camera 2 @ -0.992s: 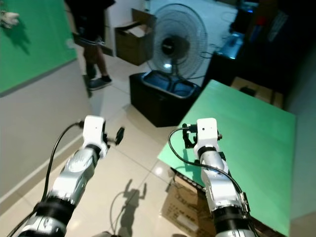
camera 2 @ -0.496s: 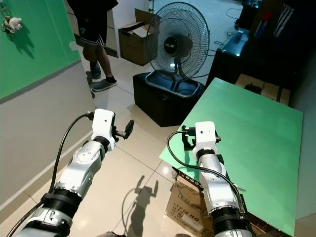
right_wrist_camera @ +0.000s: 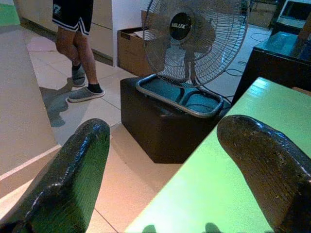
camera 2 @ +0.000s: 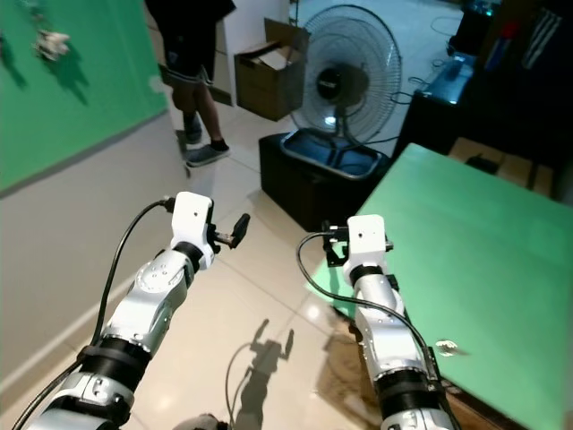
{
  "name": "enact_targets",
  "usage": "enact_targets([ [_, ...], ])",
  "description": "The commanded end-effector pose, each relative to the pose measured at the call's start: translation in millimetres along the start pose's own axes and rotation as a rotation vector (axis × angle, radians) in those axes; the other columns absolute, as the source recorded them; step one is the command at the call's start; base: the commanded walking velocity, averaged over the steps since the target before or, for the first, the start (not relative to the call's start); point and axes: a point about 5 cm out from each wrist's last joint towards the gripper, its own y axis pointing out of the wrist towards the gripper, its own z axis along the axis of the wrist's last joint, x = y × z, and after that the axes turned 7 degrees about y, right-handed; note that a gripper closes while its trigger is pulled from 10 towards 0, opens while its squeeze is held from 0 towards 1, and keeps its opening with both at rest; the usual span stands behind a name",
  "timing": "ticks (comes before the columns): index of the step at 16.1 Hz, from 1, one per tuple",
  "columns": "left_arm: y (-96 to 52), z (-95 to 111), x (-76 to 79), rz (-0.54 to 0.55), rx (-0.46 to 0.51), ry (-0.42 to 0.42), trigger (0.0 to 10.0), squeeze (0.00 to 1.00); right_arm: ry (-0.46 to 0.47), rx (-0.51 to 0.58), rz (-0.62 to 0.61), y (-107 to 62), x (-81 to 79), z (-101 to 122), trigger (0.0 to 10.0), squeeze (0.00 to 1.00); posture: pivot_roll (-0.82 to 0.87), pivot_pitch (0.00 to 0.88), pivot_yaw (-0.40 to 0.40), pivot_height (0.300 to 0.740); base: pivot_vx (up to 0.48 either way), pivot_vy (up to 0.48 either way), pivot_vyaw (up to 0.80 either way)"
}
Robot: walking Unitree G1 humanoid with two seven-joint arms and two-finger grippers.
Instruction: Hang keys on a hook
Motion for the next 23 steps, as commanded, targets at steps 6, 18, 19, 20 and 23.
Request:
enact_targets([
  [6, 7.4, 10.1, 1.0, -0.020, 0.022, 0.028, 10.0, 0.00, -0.009, 0.014, -0.008, 3.5, 0.9, 1.8, 10.0, 0.00, -0.13, 0.000, 0.065, 0.740, 0.000, 0.000, -0.18],
  [18, 13.2, 14.8, 7.1, -0.052, 0.038, 0.028, 10.0, 0.00, 0.035, 0.037, -0.043, 9.1, 7.8, 6.5, 10.0, 0.00, -0.14, 0.000, 0.085, 0.672, 0.000, 0.000, -0.38],
  [19, 12.6, 12.5, 6.4, -0.048, 0.033, 0.024, 10.0, 0.00, 0.037, 0.036, -0.044, 8.5, 8.3, 5.2, 10.0, 0.00, -0.13, 0.000, 0.079, 0.672, 0.000, 0.000, -0.51],
  [20, 10.8, 9.1, 4.6, -0.034, 0.025, 0.023, 10.0, 0.00, 0.036, 0.031, -0.040, 7.0, 8.5, 3.2, 10.0, 0.00, -0.13, 0.000, 0.070, 0.672, 0.000, 0.000, -0.51],
  [23, 5.4, 6.0, 0.8, -0.004, 0.024, 0.008, 10.0, 0.00, 0.027, 0.019, -0.011, 7.5, 5.5, 2.0, 10.0, 0.00, -0.10, 0.000, 0.049, 0.672, 0.000, 0.000, -0.51],
])
